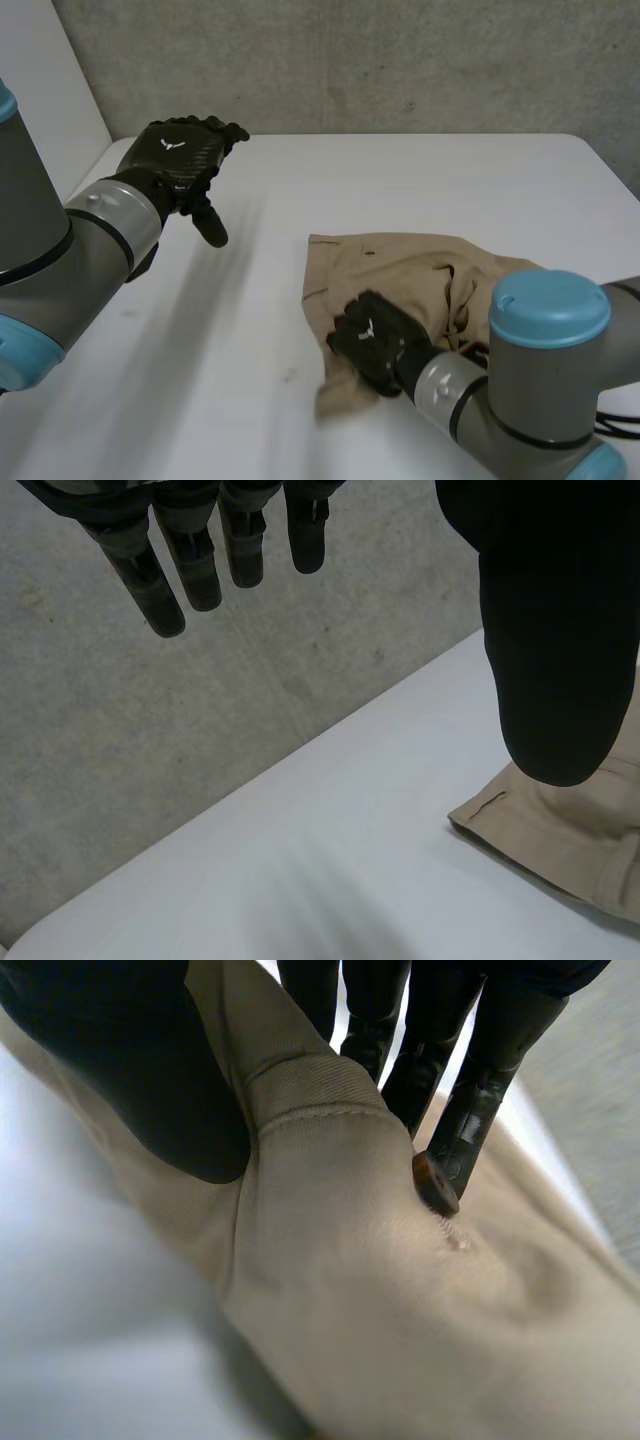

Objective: Fold the shorts.

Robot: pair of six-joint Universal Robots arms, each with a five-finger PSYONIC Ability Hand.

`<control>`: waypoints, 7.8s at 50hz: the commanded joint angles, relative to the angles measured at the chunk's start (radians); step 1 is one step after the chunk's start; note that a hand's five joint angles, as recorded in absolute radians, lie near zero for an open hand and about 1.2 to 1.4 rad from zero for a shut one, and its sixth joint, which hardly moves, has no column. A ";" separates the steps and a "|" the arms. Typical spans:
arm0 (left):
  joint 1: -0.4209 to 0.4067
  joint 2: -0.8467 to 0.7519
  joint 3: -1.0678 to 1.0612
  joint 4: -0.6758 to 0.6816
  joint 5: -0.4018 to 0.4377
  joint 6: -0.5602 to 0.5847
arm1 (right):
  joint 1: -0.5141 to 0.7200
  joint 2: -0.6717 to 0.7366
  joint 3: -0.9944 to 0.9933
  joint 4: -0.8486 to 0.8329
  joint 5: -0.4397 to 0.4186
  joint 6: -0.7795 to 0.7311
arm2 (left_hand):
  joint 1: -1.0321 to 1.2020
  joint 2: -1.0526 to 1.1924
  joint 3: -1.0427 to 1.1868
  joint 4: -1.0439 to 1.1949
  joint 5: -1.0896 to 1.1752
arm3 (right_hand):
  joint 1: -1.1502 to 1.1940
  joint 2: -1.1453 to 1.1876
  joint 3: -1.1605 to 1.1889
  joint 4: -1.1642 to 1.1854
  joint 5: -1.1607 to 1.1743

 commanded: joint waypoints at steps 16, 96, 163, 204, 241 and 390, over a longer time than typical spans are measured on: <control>0.206 0.192 0.032 0.185 -0.248 -0.001 | 0.300 0.146 -0.817 -0.060 0.371 0.374 | 0.009 -0.018 -0.028 -0.024 -0.039 | 0.451 0.229 0.262 0.239 0.298; -0.090 -0.587 0.249 0.060 0.100 -0.179 | -0.475 0.507 -0.849 0.313 -0.174 -0.244 | 0.536 0.509 0.499 0.504 0.489 | -0.438 -0.660 -0.626 -0.649 -0.591; -0.061 -0.271 -0.082 0.543 -0.043 -0.223 | -0.176 -0.144 -0.499 -0.193 0.101 0.170 | 0.026 -0.001 -0.011 -0.006 -0.021 | 0.451 0.229 0.262 0.239 0.298; -0.060 -0.520 0.194 0.440 0.052 -0.413 | -0.090 -0.470 -0.255 -0.069 0.010 0.164 | 1.224 1.197 1.187 1.191 1.176 | 0.451 0.229 0.262 0.239 0.298; 0.028 0.001 -0.099 -0.054 0.074 0.083 | -0.148 -0.038 -0.402 0.467 0.237 0.066 | 1.224 1.197 1.187 1.191 1.176 | 0.451 0.229 0.262 0.239 0.298; 0.234 0.016 -0.568 0.149 0.160 0.155 | -0.220 -0.081 0.128 -0.041 0.114 0.188 | 1.224 1.197 1.187 1.191 1.176 | -0.120 -0.342 -0.309 -0.332 -0.274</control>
